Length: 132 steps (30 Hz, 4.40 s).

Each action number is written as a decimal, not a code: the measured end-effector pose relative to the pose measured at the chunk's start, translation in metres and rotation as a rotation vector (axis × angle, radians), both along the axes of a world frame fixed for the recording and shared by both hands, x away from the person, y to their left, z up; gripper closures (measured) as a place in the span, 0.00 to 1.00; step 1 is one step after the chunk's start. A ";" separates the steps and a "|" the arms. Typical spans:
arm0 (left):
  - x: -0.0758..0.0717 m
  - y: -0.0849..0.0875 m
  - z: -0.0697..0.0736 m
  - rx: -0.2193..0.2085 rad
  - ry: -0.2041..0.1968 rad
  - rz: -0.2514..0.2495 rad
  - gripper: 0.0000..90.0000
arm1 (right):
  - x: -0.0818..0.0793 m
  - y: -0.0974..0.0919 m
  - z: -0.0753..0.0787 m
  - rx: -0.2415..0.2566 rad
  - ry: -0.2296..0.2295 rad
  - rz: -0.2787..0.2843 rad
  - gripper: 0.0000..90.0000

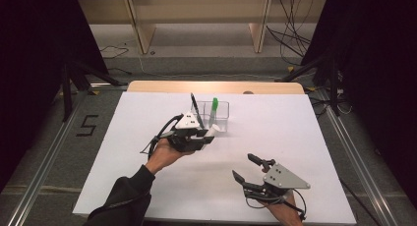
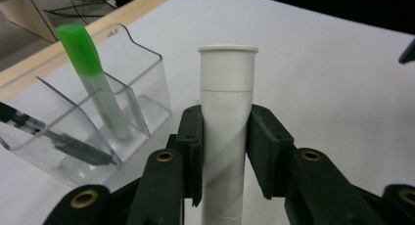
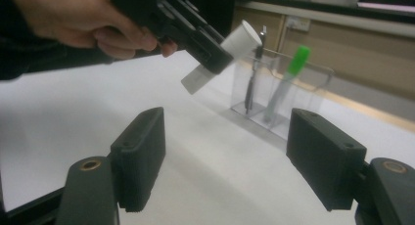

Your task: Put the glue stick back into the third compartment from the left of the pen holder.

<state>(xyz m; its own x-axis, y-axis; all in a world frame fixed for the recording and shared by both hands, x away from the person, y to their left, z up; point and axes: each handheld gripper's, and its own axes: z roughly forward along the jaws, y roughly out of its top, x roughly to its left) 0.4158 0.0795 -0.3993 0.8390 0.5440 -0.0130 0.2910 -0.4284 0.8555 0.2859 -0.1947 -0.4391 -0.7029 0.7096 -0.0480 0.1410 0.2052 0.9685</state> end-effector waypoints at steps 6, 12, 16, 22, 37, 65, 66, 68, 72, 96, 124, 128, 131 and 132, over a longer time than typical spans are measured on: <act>0.012 -0.005 0.004 -0.051 -0.008 0.045 0.76 | 0.004 -0.012 -0.002 0.049 0.060 -0.035 0.34; 0.021 -0.011 0.004 -0.096 -0.014 0.071 0.76 | 0.004 -0.017 -0.004 0.070 0.095 -0.040 0.31; 0.025 -0.018 0.005 -0.110 -0.026 0.091 0.76 | 0.003 -0.019 -0.005 0.079 0.101 -0.052 0.30; 0.031 -0.026 0.008 -0.138 -0.041 0.123 0.76 | 0.002 -0.022 -0.009 0.074 0.126 -0.073 0.29; 0.050 -0.037 0.011 -0.189 -0.047 0.208 0.76 | -0.003 -0.023 -0.016 0.057 0.143 -0.077 0.29; 0.090 -0.050 -0.001 -0.240 -0.036 0.288 0.76 | -0.009 -0.022 -0.017 0.041 0.132 -0.075 0.26; 0.091 -0.050 -0.001 -0.234 -0.033 0.282 0.76 | -0.009 -0.022 -0.017 0.043 0.134 -0.075 0.26; 0.093 -0.053 -0.001 -0.234 -0.027 0.284 0.76 | -0.009 -0.022 -0.018 0.046 0.137 -0.073 0.26; 0.097 -0.056 -0.002 -0.234 -0.007 0.287 0.76 | -0.010 -0.022 -0.018 0.042 0.137 -0.071 0.26; 0.105 -0.065 -0.018 -0.171 -0.014 0.319 0.76 | -0.010 -0.021 -0.019 0.032 0.145 -0.060 0.26; 0.095 -0.068 -0.008 -0.117 0.016 0.277 0.29 | -0.009 -0.020 -0.022 0.015 0.146 -0.056 0.26; 0.088 -0.064 0.000 -0.130 0.042 0.248 0.21 | -0.009 -0.020 -0.022 0.015 0.148 -0.055 0.26; 0.082 -0.060 0.005 -0.123 0.051 0.217 0.18 | -0.009 -0.020 -0.022 0.013 0.150 -0.055 0.26; 0.080 -0.059 0.005 -0.119 0.050 0.209 0.18 | -0.009 -0.020 -0.022 0.014 0.151 -0.055 0.26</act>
<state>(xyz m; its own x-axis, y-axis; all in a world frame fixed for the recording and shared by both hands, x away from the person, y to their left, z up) 0.4962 0.0201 -0.3940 0.7049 0.6980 -0.1261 0.4063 -0.2517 0.8784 0.2770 -0.2143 -0.4616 -0.6616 0.7470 0.0656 0.2960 0.1799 0.9381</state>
